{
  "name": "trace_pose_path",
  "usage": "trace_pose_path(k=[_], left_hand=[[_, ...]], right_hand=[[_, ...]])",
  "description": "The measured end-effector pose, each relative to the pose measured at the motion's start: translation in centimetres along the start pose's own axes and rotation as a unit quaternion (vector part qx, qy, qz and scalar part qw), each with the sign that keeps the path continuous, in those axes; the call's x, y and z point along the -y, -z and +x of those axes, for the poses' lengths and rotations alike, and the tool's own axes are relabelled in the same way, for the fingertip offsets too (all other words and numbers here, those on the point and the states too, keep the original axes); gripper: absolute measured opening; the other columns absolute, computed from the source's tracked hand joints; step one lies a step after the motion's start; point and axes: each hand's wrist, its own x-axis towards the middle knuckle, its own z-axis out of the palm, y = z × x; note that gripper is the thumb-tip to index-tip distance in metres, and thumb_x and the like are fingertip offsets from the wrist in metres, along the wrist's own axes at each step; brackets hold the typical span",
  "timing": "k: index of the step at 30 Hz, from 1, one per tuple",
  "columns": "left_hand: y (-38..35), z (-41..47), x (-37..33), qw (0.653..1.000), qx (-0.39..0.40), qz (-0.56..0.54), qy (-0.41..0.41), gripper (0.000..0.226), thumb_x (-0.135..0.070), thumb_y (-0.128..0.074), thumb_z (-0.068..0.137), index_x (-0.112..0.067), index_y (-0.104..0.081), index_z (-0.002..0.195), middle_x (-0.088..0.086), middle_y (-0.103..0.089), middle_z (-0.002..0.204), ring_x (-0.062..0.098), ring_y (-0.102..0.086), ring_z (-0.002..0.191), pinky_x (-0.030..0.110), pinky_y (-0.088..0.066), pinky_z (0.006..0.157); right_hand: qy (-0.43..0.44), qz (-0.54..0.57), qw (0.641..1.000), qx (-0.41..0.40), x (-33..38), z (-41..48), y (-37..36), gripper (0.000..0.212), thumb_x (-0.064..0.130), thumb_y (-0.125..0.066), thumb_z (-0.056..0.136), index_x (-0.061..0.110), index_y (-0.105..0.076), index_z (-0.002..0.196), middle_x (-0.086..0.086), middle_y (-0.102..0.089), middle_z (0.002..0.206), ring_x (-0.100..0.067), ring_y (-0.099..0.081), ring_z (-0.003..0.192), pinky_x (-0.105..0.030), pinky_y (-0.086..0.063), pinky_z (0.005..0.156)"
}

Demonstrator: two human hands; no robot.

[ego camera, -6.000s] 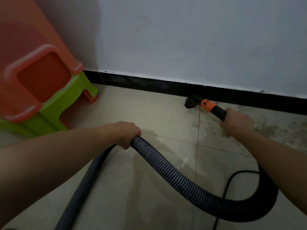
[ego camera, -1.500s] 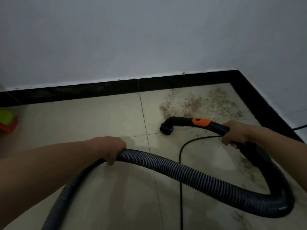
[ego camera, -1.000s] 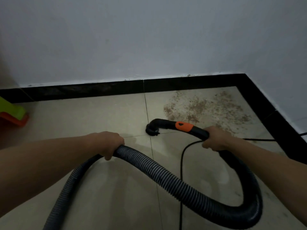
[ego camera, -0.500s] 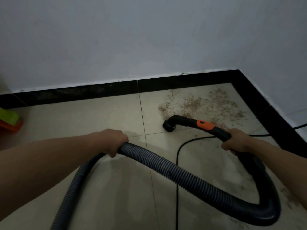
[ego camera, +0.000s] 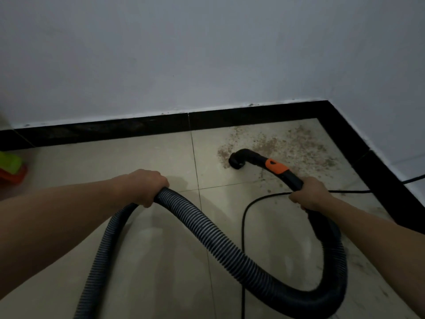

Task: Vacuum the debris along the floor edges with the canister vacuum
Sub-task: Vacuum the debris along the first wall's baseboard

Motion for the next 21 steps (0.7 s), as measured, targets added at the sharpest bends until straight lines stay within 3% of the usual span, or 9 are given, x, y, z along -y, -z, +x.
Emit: trace_pose_path(k=[6, 12, 15, 21], left_hand=[[-0.3, -1.0, 1.4, 1.0, 0.013, -0.004, 0.027, 0.035, -0.015, -0.069, 0.077, -0.026, -0.059, 0.108, -0.001, -0.062, 0.102, 0.017, -0.06, 0.096, 0.031, -0.053, 0.08], [-0.7, -1.6, 2.5, 0.998, 0.006, -0.022, 0.052, 0.032, -0.015, -0.069, 0.076, -0.027, -0.06, 0.104, -0.003, -0.062, 0.097, 0.016, -0.059, 0.091, 0.031, -0.052, 0.077], [-0.7, -1.7, 3.0, 0.997, 0.005, -0.025, 0.066, 0.031, -0.014, -0.07, 0.076, -0.027, -0.06, 0.102, -0.003, -0.061, 0.095, 0.016, -0.059, 0.089, 0.03, -0.052, 0.076], [-0.9, -2.1, 4.1, 0.996, 0.004, -0.039, 0.082, 0.031, -0.014, -0.071, 0.075, -0.028, -0.059, 0.101, -0.004, -0.06, 0.094, 0.015, -0.058, 0.089, 0.028, -0.049, 0.073]], right_hand=[[0.02, -0.016, 0.999, -0.026, 2.7, 0.6, -1.2, 0.03, 0.02, -0.074, 0.079, 0.011, -0.057, 0.102, -0.012, -0.065, 0.074, -0.026, -0.065, 0.06, -0.031, -0.051, 0.053], [0.021, -0.01, 1.0, -0.009, 4.2, 1.1, -2.1, 0.024, 0.016, -0.071, 0.081, 0.012, -0.056, 0.099, -0.011, -0.062, 0.07, -0.022, -0.059, 0.052, -0.024, -0.04, 0.045], [0.002, -0.007, 0.999, -0.046, 4.3, 1.6, -2.0, 0.026, 0.017, -0.069, 0.081, 0.01, -0.055, 0.102, -0.011, -0.061, 0.074, -0.024, -0.06, 0.058, -0.026, -0.041, 0.048], [0.025, 0.008, 0.999, -0.024, 6.5, 2.6, -2.5, 0.025, 0.017, -0.069, 0.082, 0.014, -0.053, 0.101, -0.011, -0.062, 0.076, -0.024, -0.062, 0.061, -0.026, -0.042, 0.049]])
